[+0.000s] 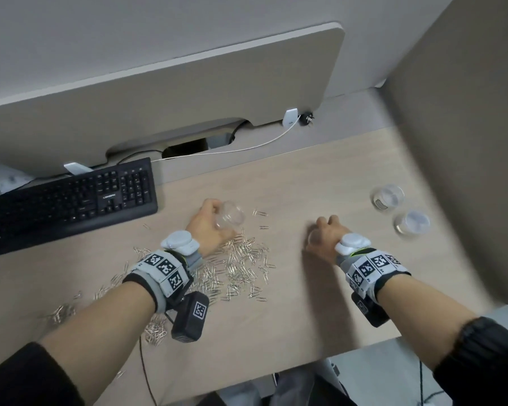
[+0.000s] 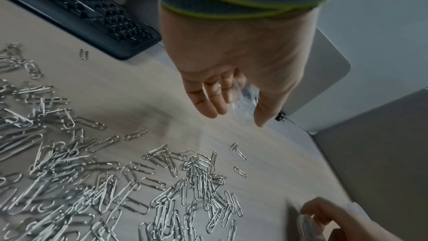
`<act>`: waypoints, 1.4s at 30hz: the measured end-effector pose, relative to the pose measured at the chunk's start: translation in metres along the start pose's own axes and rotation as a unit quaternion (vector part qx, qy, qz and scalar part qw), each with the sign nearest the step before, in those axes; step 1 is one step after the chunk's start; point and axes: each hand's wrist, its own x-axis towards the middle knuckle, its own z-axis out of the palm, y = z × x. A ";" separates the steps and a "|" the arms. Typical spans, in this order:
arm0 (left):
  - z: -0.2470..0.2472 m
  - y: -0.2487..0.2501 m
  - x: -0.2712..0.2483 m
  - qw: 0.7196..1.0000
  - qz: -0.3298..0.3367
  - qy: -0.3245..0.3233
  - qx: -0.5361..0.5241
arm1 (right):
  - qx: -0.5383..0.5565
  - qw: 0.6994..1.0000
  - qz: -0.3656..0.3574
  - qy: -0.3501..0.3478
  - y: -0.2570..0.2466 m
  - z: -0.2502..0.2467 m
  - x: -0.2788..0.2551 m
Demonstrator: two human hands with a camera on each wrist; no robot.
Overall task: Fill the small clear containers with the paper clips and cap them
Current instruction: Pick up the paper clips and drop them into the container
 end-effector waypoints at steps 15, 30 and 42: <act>-0.018 -0.040 -0.013 0.999 -0.047 0.014 -0.019 | -0.065 0.984 -0.162 0.026 -0.086 -0.019 0.031; -0.031 -0.059 -0.027 0.998 -0.053 0.001 -0.014 | -0.032 0.986 -0.160 -0.029 -0.122 0.030 0.035; -0.036 -0.076 -0.038 0.999 -0.026 -0.023 0.007 | 0.006 0.999 -0.037 0.027 -0.122 0.060 -0.005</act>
